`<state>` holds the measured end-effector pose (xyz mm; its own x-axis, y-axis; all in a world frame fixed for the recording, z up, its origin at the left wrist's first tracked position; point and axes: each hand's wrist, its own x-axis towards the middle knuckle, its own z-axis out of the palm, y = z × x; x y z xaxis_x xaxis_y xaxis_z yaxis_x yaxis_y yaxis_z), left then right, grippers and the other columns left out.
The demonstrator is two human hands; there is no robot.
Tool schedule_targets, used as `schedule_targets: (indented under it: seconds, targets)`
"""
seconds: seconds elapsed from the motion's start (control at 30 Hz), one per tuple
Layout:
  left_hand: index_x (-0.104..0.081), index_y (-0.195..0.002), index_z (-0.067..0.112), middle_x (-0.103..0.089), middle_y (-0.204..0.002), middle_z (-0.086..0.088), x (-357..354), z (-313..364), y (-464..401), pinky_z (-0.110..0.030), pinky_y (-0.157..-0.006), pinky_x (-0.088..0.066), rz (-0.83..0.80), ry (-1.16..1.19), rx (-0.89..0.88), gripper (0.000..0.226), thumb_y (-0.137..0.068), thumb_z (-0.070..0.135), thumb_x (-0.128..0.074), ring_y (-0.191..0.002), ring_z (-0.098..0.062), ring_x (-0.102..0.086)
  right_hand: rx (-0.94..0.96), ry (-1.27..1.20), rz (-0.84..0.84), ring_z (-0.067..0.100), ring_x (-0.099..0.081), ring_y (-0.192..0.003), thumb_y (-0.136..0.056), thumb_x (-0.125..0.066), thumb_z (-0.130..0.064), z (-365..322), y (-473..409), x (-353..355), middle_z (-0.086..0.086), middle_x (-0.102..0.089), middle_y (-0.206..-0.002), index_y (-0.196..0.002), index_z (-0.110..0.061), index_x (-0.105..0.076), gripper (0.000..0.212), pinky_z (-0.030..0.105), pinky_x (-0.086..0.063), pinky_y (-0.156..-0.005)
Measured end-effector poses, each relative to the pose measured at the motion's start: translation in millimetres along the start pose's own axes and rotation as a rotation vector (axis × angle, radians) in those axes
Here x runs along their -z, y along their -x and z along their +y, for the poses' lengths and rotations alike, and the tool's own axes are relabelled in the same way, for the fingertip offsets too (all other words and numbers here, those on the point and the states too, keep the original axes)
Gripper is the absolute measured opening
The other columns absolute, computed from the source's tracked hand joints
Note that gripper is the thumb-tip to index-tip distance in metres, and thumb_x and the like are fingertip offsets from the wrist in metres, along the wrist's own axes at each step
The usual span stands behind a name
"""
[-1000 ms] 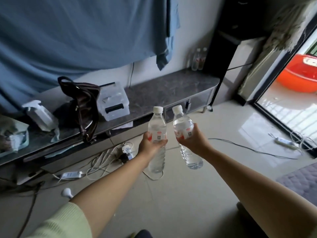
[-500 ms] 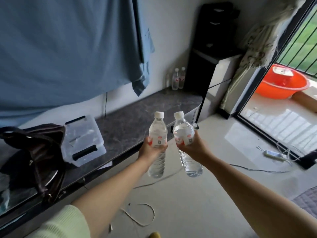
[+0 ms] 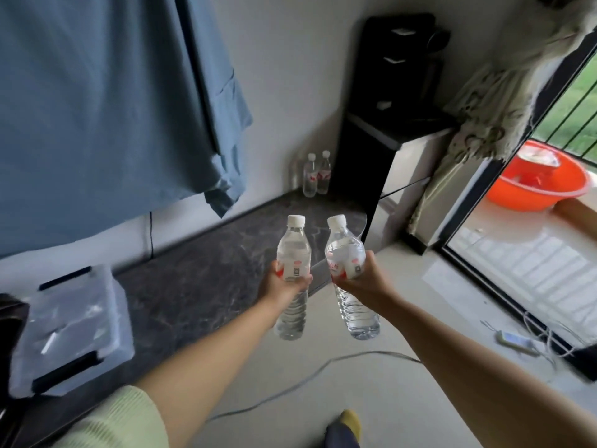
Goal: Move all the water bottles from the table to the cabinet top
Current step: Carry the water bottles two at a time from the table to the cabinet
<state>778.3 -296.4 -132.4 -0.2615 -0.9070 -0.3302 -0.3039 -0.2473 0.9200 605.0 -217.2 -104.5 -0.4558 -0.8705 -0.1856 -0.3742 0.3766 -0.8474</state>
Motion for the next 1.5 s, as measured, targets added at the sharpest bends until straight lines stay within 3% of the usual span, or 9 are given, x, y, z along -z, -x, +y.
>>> schedule_targets:
  seconds: [0.27, 0.47, 0.63, 0.77, 0.93, 1.1, 1.2, 1.33, 1.5]
  targets:
    - [-0.052, -0.100, 0.024, -0.069, -0.098, -0.002, -81, 49, -91, -0.043, -0.092, -0.053, 0.033, 0.009, 0.097, 0.046, -0.067, 0.029, -0.084, -0.093, -0.024, -0.067, -0.069, 0.024, 0.056, 0.027, -0.065, -0.082, -0.066, -0.082, -0.031, 33, -126, 82, 0.003, -0.062, -0.087, -0.101, -0.021, -0.043, 0.054, 0.048, -0.057, -0.075]
    - [-0.055, -0.102, 0.022, -0.070, -0.095, 0.000, -107, 66, -170, -0.034, -0.083, -0.054, 0.032, -0.041, 0.113, 0.048, -0.066, 0.030, -0.085, -0.090, -0.020, -0.068, -0.093, 0.110, 0.068, 0.013, -0.060, -0.068, -0.064, -0.081, -0.038, 41, -215, 91, -0.008, -0.059, -0.076, -0.096, -0.024, -0.042, 0.052, 0.028, -0.046, -0.056]
    - [-0.053, -0.113, 0.018, -0.068, -0.105, -0.004, -118, 80, -264, -0.044, -0.091, -0.053, -0.001, -0.049, 0.149, 0.055, -0.069, 0.032, -0.083, -0.097, -0.025, -0.066, -0.111, 0.117, 0.026, 0.001, -0.057, -0.069, -0.063, -0.081, -0.041, 39, -304, 81, -0.012, -0.059, -0.080, -0.099, -0.028, -0.042, 0.055, 0.016, -0.039, -0.050]
    - [-0.052, -0.113, 0.015, -0.066, -0.106, -0.005, -122, 101, -337, -0.043, -0.093, -0.051, 0.000, -0.007, 0.181, 0.053, -0.072, 0.028, -0.082, -0.099, -0.025, -0.064, -0.120, 0.155, 0.025, 0.007, -0.057, -0.070, -0.066, -0.082, -0.041, 31, -380, 77, -0.009, -0.057, -0.084, -0.100, -0.027, -0.039, 0.056, 0.019, -0.039, -0.055]
    - [-0.042, -0.106, 0.024, -0.059, -0.095, 0.006, -123, 107, -420, -0.028, -0.074, -0.045, 0.005, -0.074, 0.177, 0.053, -0.071, 0.026, -0.082, -0.088, -0.014, -0.059, -0.196, 0.139, 0.088, 0.012, -0.054, -0.063, -0.070, -0.078, -0.040, 38, -463, 68, -0.011, -0.054, -0.075, -0.100, -0.026, -0.038, 0.051, 0.019, -0.034, -0.051]
    - [-0.046, -0.107, 0.024, -0.061, -0.091, 0.011, -158, 98, -490, -0.022, -0.066, -0.044, -0.018, -0.121, 0.179, 0.054, -0.068, 0.026, -0.085, -0.083, -0.007, -0.060, -0.232, 0.139, 0.093, 0.020, -0.054, -0.078, -0.071, -0.080, -0.039, 68, -538, 66, -0.003, -0.056, -0.091, -0.122, -0.016, -0.045, 0.066, 0.027, -0.038, -0.071]
    - [-0.053, -0.107, 0.022, -0.065, -0.098, 0.005, -189, 84, -527, -0.023, -0.070, -0.047, 0.046, -0.088, 0.150, 0.056, -0.063, 0.019, -0.087, -0.091, -0.015, -0.064, -0.213, 0.110, 0.071, 0.027, -0.060, -0.092, -0.072, -0.080, -0.035, 91, -581, 62, 0.002, -0.060, -0.101, -0.129, -0.013, -0.042, 0.072, 0.028, -0.039, -0.074]
    - [-0.055, -0.115, 0.012, -0.067, -0.109, -0.009, -236, 58, -581, -0.042, -0.091, -0.052, 0.153, -0.012, 0.141, 0.062, -0.062, 0.011, -0.087, -0.102, -0.024, -0.065, -0.176, 0.011, 0.015, 0.024, -0.064, -0.099, -0.075, -0.080, -0.028, 132, -641, 46, 0.001, -0.065, -0.108, -0.131, -0.021, -0.042, 0.069, 0.027, -0.048, -0.078]
    - [-0.054, -0.126, 0.002, -0.062, -0.119, -0.019, -285, 35, -634, -0.045, -0.097, -0.048, 0.321, -0.005, 0.103, 0.073, -0.062, 0.010, -0.088, -0.110, -0.033, -0.060, -0.099, -0.126, 0.023, 0.006, -0.050, -0.110, -0.075, -0.082, -0.021, 162, -703, 13, -0.011, -0.053, -0.116, -0.134, -0.019, -0.044, 0.070, 0.001, -0.037, -0.083]
